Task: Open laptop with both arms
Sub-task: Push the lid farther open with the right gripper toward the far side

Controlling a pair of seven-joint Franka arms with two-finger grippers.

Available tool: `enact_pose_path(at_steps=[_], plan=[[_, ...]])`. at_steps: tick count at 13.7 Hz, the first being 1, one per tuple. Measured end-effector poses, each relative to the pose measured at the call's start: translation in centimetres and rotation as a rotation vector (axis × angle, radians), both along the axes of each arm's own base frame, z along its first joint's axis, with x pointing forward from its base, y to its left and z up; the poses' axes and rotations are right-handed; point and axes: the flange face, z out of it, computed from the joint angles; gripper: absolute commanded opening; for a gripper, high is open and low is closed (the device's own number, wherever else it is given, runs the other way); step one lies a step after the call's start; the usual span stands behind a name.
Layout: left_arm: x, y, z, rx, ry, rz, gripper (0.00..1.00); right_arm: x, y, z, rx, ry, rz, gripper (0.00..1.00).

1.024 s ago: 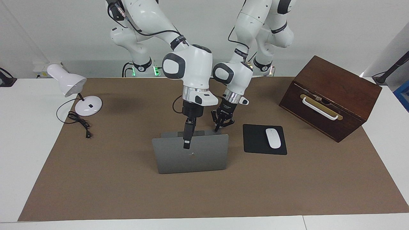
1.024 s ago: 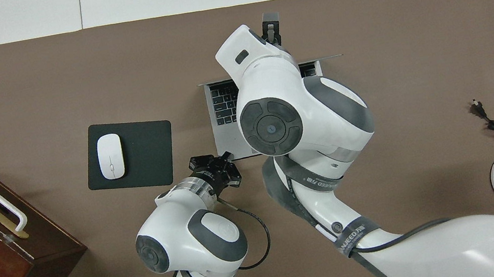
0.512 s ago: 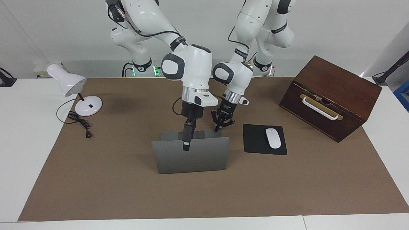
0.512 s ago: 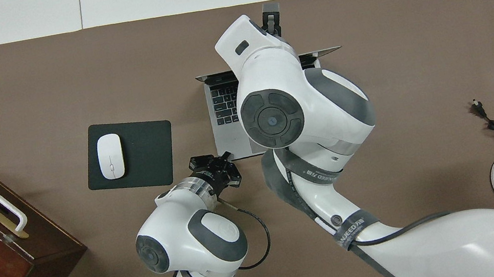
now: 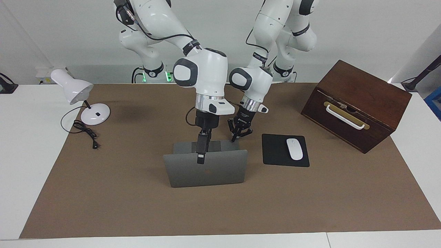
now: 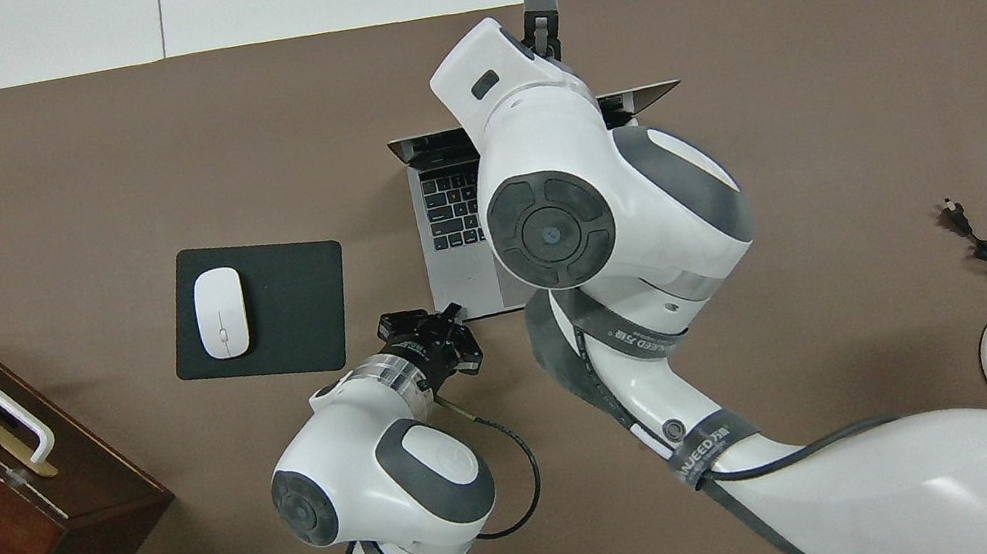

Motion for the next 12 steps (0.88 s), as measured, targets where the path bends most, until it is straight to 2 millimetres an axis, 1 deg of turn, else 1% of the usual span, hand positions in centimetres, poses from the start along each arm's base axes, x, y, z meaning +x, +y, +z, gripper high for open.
enact_pose_path(at_steps=[12], plan=[[0.00,0.00,0.00,0.000,0.000,0.000,0.00,0.54,-0.46,0.31,-0.009,-0.049,-0.012,1.00]])
